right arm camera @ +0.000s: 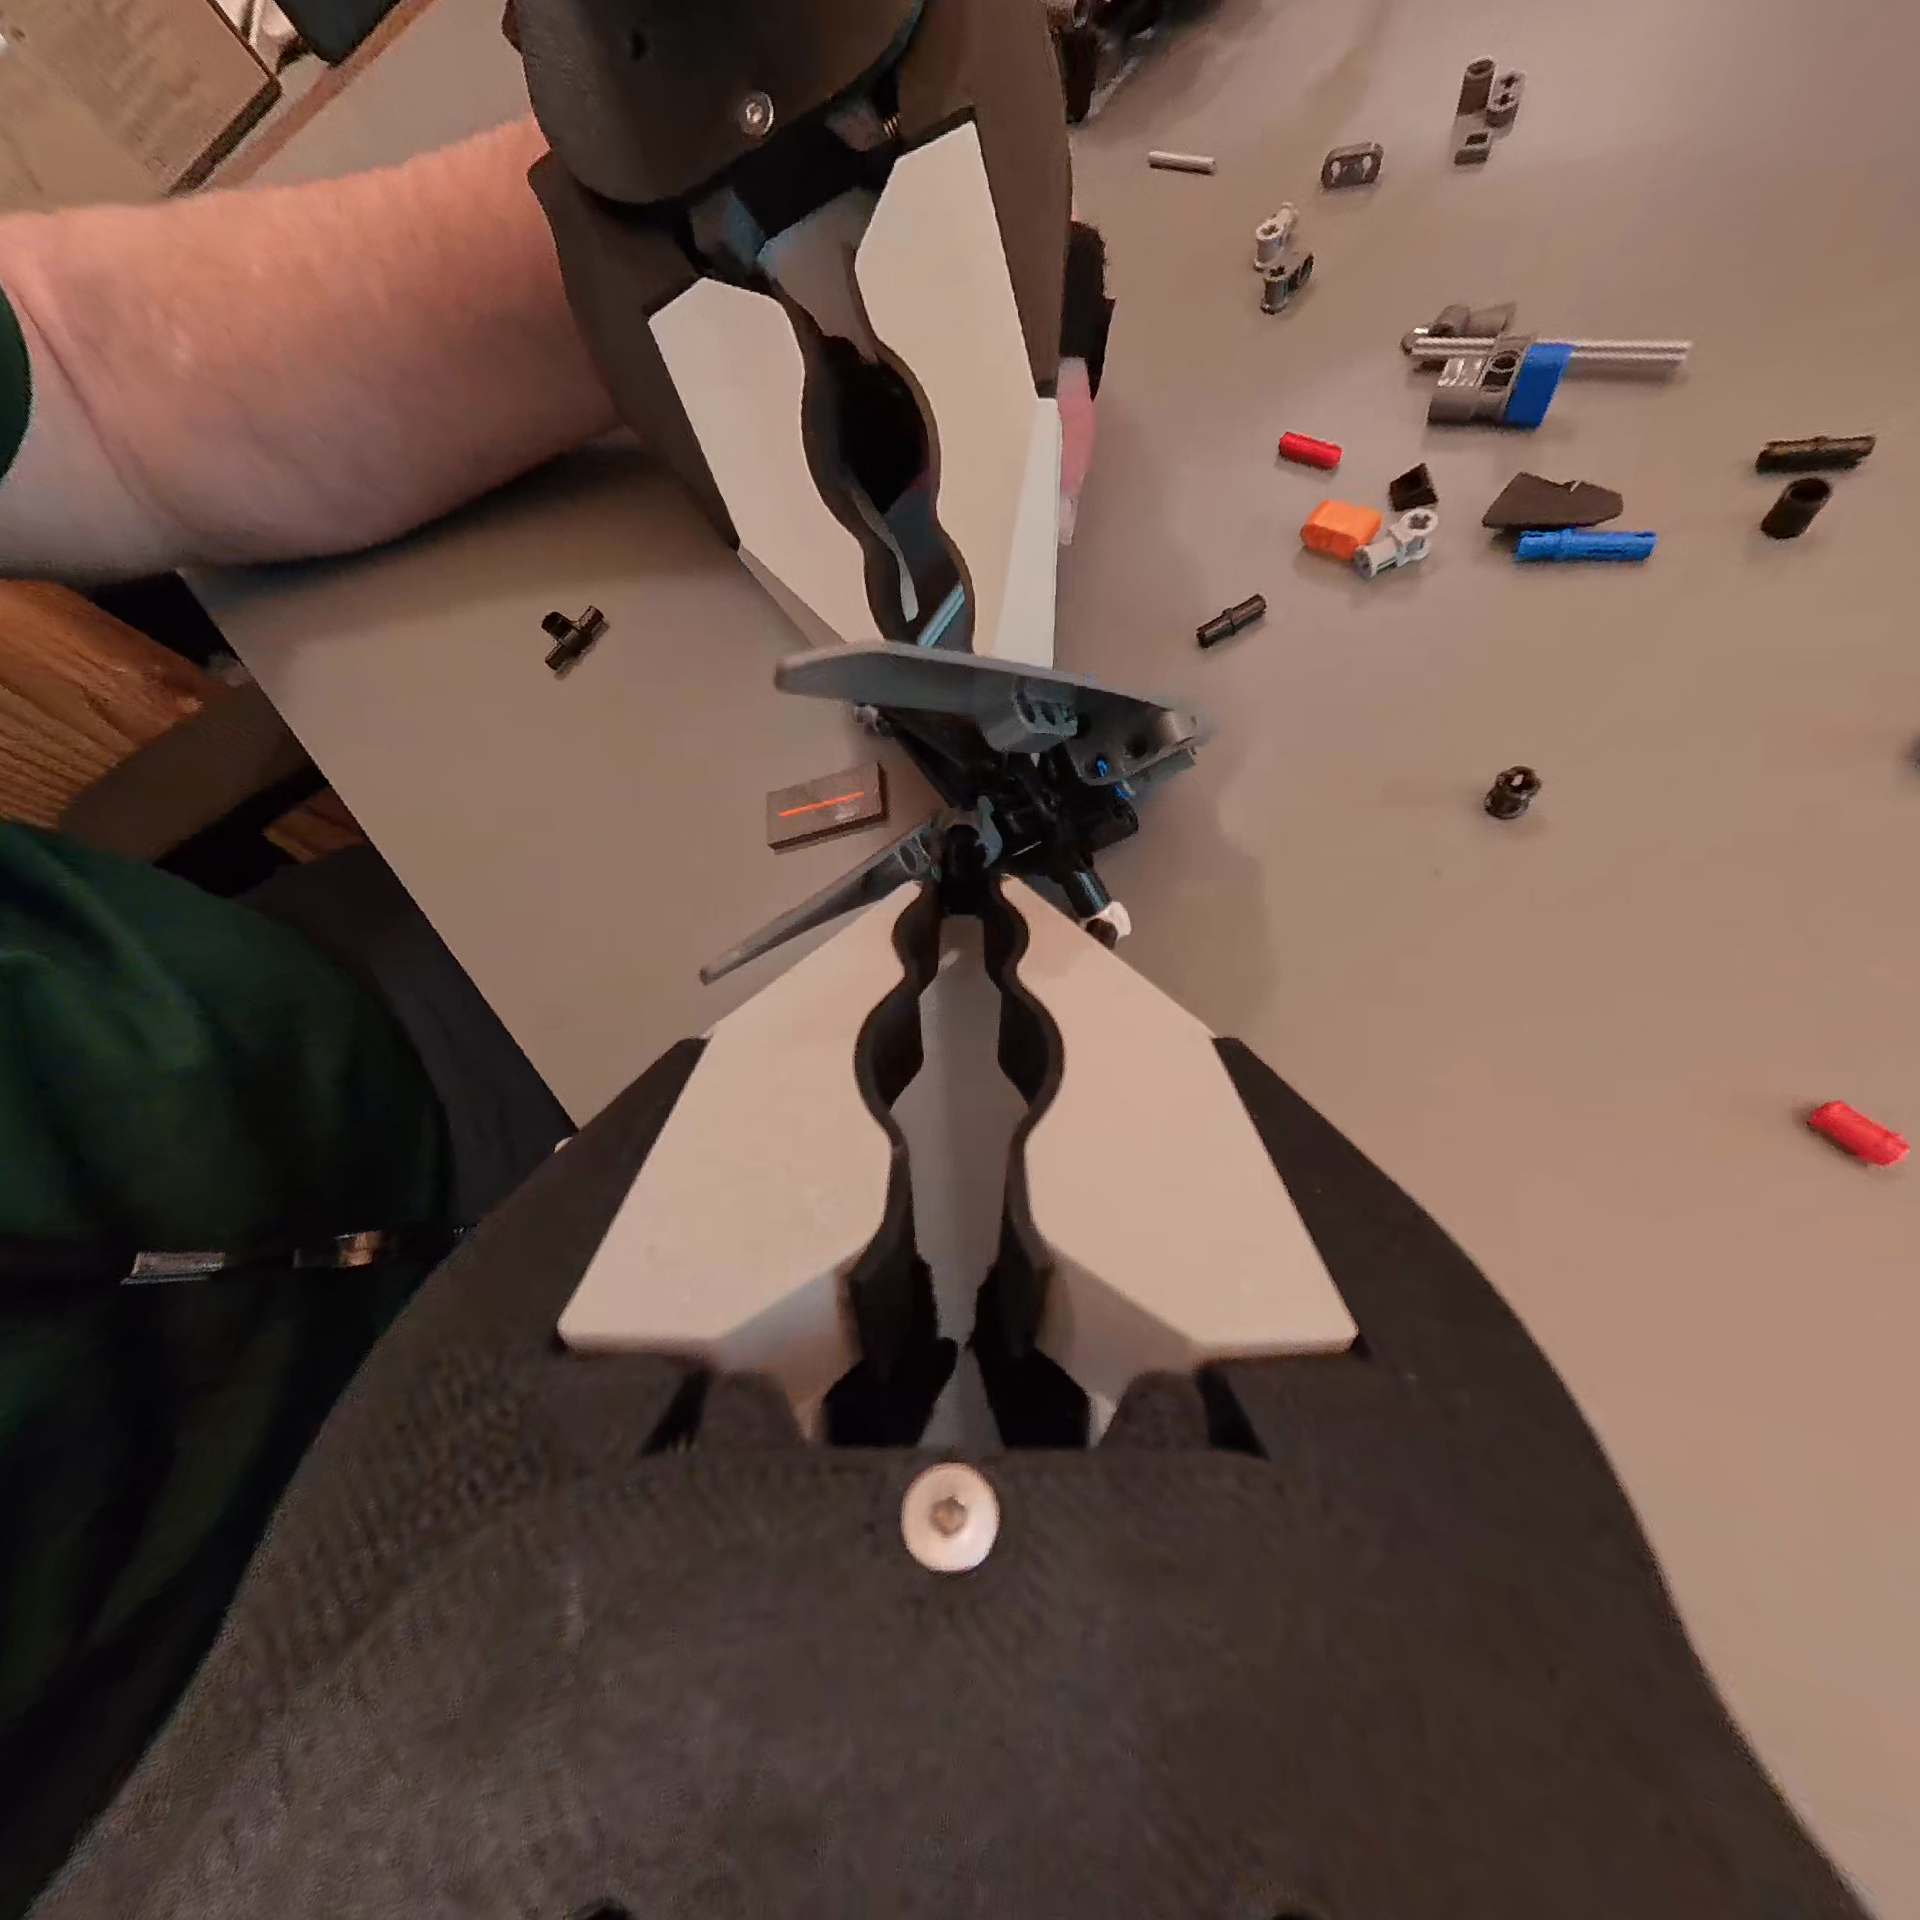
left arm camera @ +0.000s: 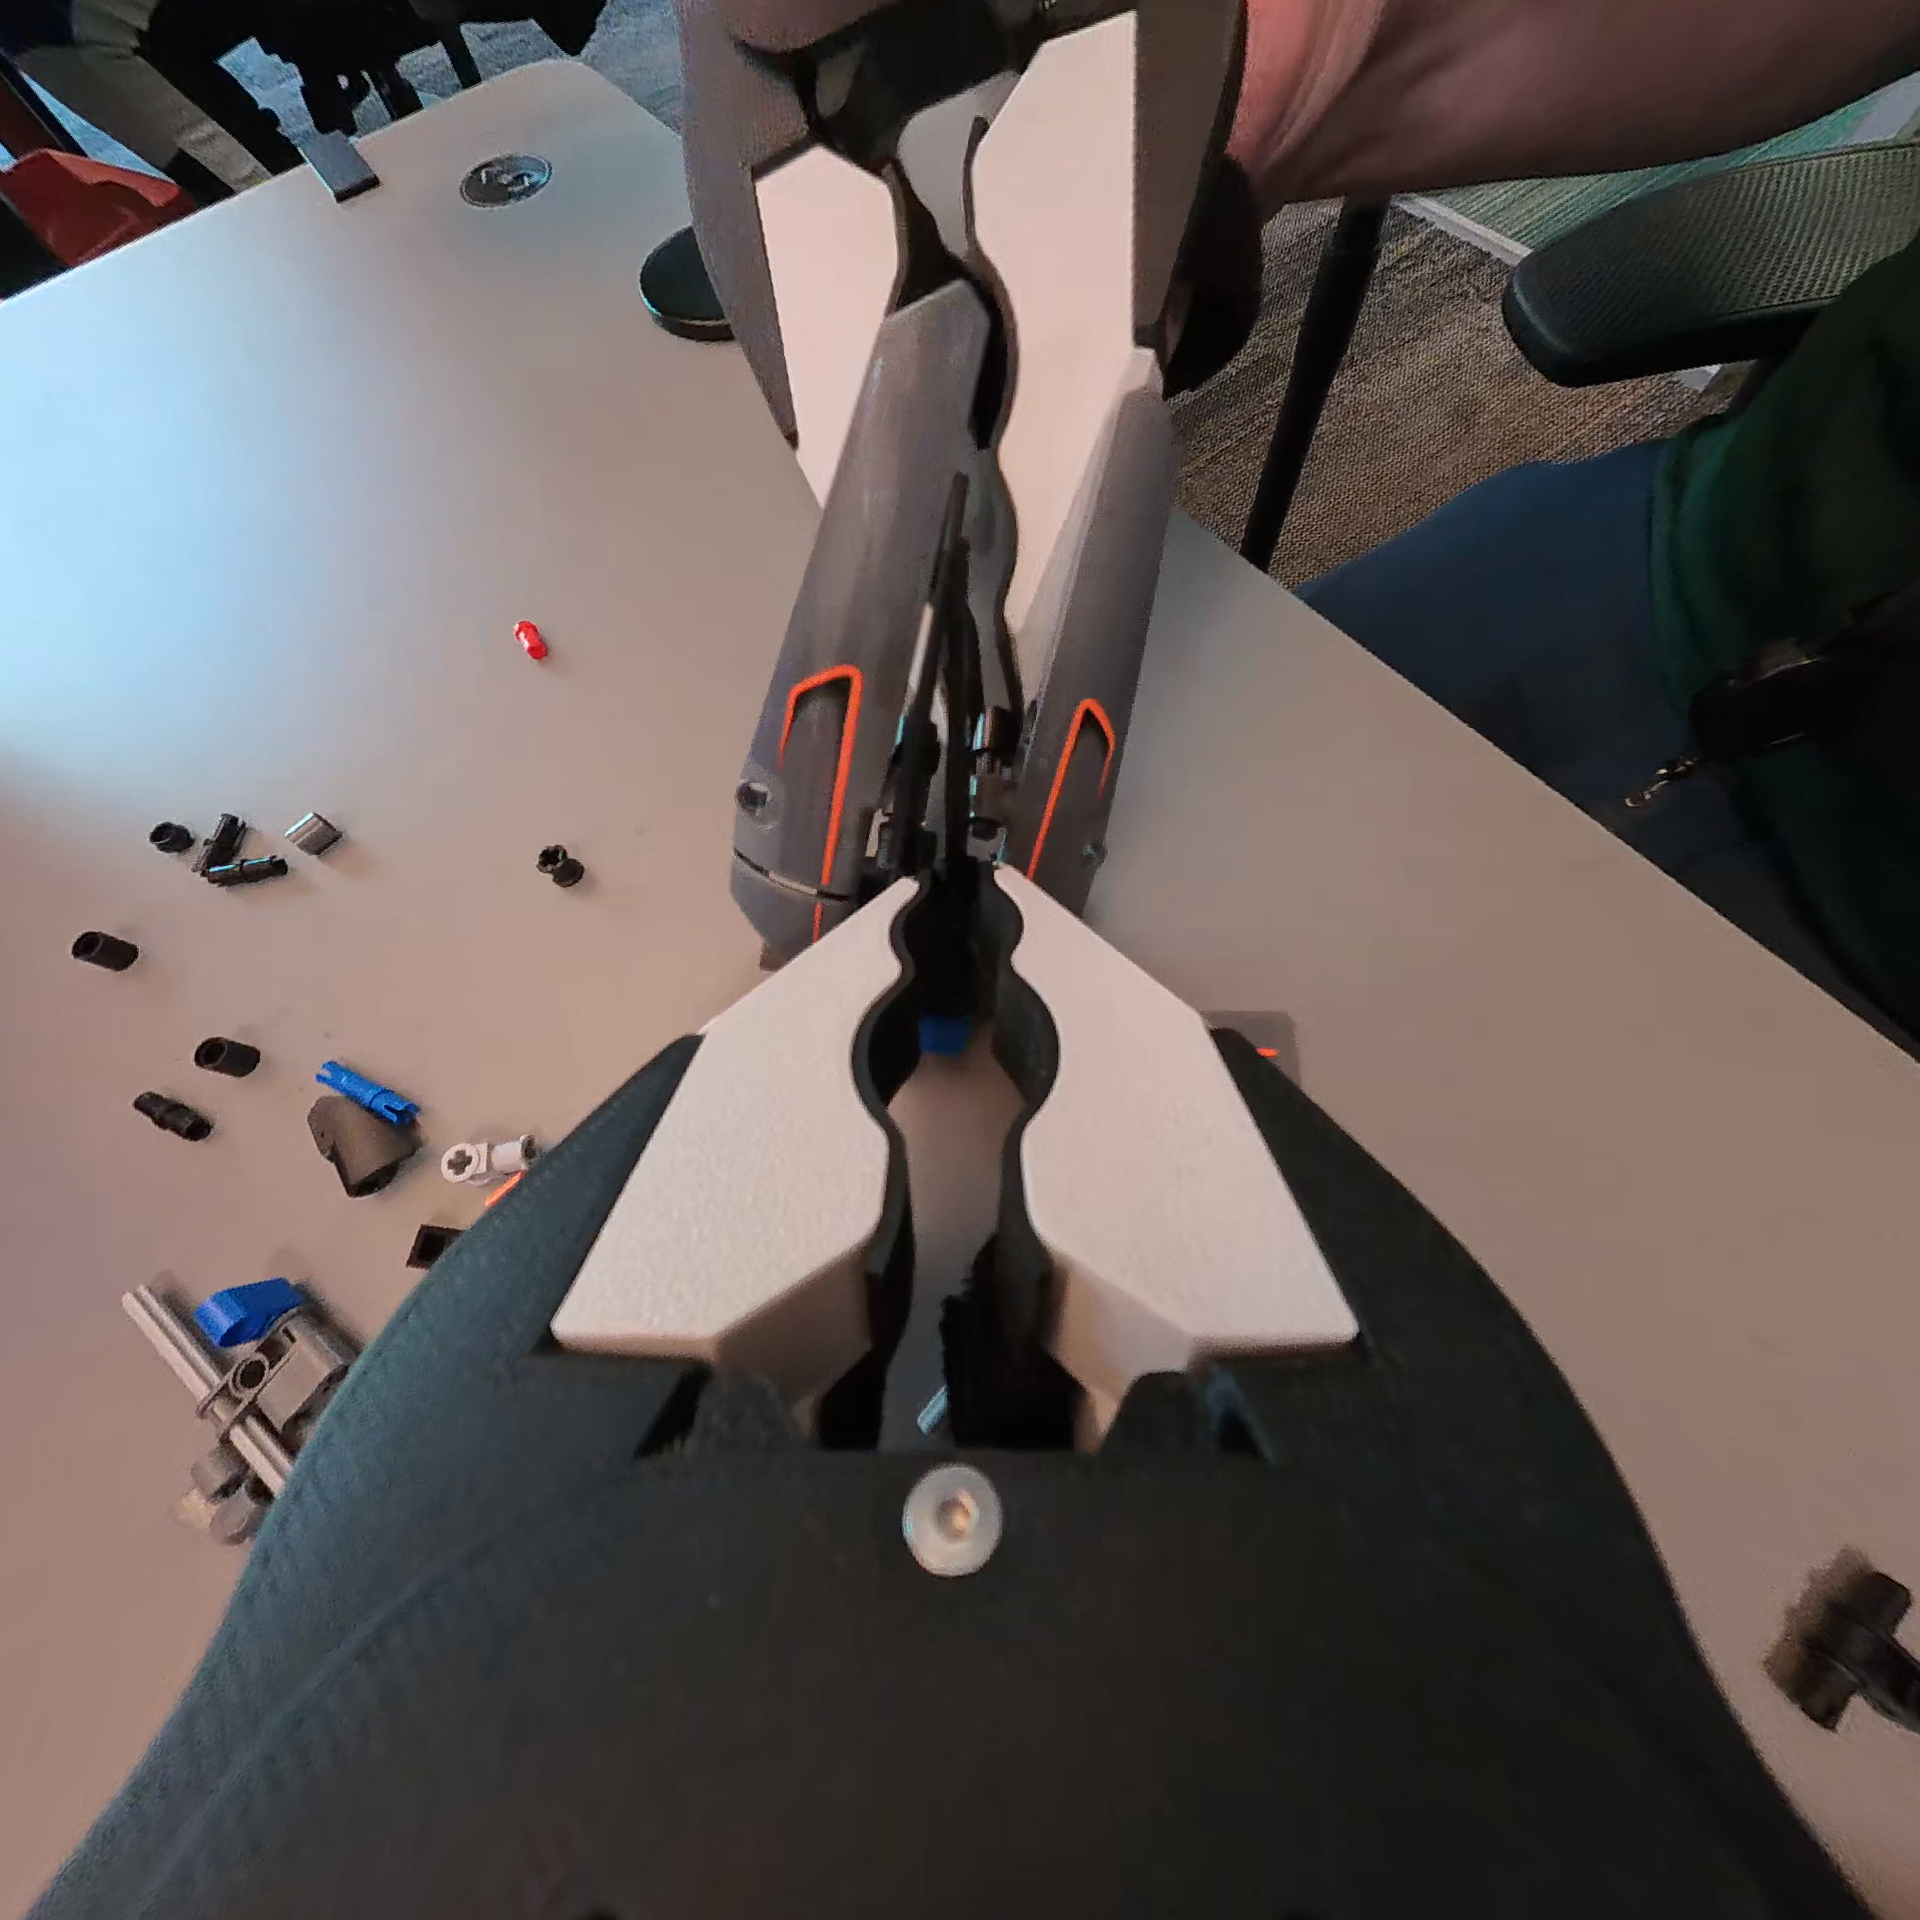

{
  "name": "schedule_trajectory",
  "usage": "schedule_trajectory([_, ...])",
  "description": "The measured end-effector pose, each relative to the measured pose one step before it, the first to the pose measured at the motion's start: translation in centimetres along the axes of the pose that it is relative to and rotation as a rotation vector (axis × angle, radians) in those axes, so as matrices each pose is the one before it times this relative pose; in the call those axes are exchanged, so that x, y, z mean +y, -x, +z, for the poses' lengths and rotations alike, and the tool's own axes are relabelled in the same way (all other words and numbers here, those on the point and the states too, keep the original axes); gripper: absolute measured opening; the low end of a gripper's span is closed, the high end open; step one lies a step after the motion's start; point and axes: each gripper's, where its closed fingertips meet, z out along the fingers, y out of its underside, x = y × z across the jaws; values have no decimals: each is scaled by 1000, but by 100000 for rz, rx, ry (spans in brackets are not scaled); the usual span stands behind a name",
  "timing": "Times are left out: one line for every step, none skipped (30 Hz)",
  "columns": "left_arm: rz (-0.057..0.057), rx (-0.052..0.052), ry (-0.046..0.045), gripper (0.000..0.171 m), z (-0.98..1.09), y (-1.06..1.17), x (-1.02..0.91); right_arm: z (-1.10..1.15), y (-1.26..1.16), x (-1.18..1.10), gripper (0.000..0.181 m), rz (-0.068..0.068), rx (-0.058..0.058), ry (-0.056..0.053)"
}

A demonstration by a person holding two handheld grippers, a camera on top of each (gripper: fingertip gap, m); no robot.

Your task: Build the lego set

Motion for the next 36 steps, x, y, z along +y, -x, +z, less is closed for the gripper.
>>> schedule_trajectory([183,16,20,5,-6,-19,3,12,-8,-1,6,556,15,-433])
schedule_trajectory([199,294,-130,5,-9,-55,-20,23,90,-5,6,2283,-1203,-485])
schedule_trajectory([87,208,-212,5,-41,-45,-17,-13,4,-71,6,2500,-952,-957])
schedule_trajectory([-3,187,-312,5,-45,-27,-34,-1,-11,-32,6,1084,-499,-825])
schedule_trajectory([11,424,43,5,-22,-76,17,25,39,37,6,177,-448,-215])
schedule_trajectory([300,291,344,5,2,-74,61,-16,-20,14,6,504,39,-129])
schedule_trajectory([413,-77,-39,5,-12,-29,-14,-19,-26,-27,6,840,110,-198])
schedule_trajectory([142,63,-88,5,-10,-37,-29,7,20,9,6,310,-79,71])
schedule_trajectory([331,18,18,5,6,-31,5,9,29,10,6,-240,32,45])
schedule_trajectory([160,-95,113,5,9,-18,12,9,9,6,6,60,104,35])
schedule_trajectory([-57,-267,217,5,17,29,7,-4,19,9,6,1049,-479,21])
schedule_trajectory([217,-306,195,5,11,25,-18,-12,-12,7,6,772,-336,-86])
schedule_trajectory([307,-171,250,5,10,12,-25,-13,-23,11,6,1051,-375,-121])
schedule_trajectory([402,-183,422,5,-2,11,-15,-12,7,-5,6,532,-402,-68])
schedule_trajectory([360,-68,382,5,9,-9,-27,-1,-4,2,6,-496,67,-76])
schedule_trajectory([182,143,110,5,18,-30,-31,5,11,51,6,-31,-119,174])
schedule_trajectory([89,156,66,5,15,-37,-45,1,21,-2,6,395,-304,-152])
schedule_trajectory([762,-46,727,5,3,-6,17,-7,-20,6,6,42,-165,-288])
schedule_trajectory([637,-99,1003,5,2,32,8,2,-17,17,6,208,-287,-221])
schedule_trajectory([611,75,855,5,18,6,-6,-18,-15,15,6,464,-439,-168])
schedule_trajectory([325,189,613,5,8,13,-14,-8,-11,9,6,-7,-317,-194])
schedule_trajectory([-191,297,367,5,19,12,1,-4,-17,1,6,-239,-130,-188])
schedule_trajectory([-225,191,154,5,10,27,-10,-12,-22,2,6,-179,-97,-59])
schedule_trajectory([-339,250,225,5,10,-10,-7,4,-2,0,6,-87,-219,-95])
schedule_trajectory([99,270,264,5,-1,-32,10,6,-6,-13,6,-252,-179,-160])
schedule_trajectory([109,714,182,5,-11,-111,-17,8,-24,-20,6,-176,-109,-273])
schedule_trajectory([197,744,429,5,37,-126,-11,1,-49,1,6,164,-141,-61])
schedule_trajectory([90,-308,519,5,14,46,-7,-22,-43,5,6,12,-235,-52])
schedule_trajectory([-172,-138,550,5,24,53,6,-27,-51,-25,6,251,-221,-133])
schedule_trajectory([61,195,403,5,20,34,-2,-13,-19,-5,6,-147,-196,68])
schedule_trajectory([-37,333,341,5,5,30,-5,-4,-22,2,6,-353,15,109])
schedule_trajectory([-294,112,314,5,30,60,-13,-46,-76,-25,6,148,128,-24])
schedule_trajectory([-394,-67,376,5,34,87,-11,-53,-72,-28,6,60,22,-214])
schedule_trajectory([-609,83,393,5,51,79,-22,-47,-71,-8,6,308,-211,-92])
schedule_trajectory([-387,229,402,5,26,57,-17,-43,-45,-11,6,517,-482,-201])
schedule_trajectory([-459,354,505,5,14,55,-10,-14,-19,-12,6,52,-548,-168])
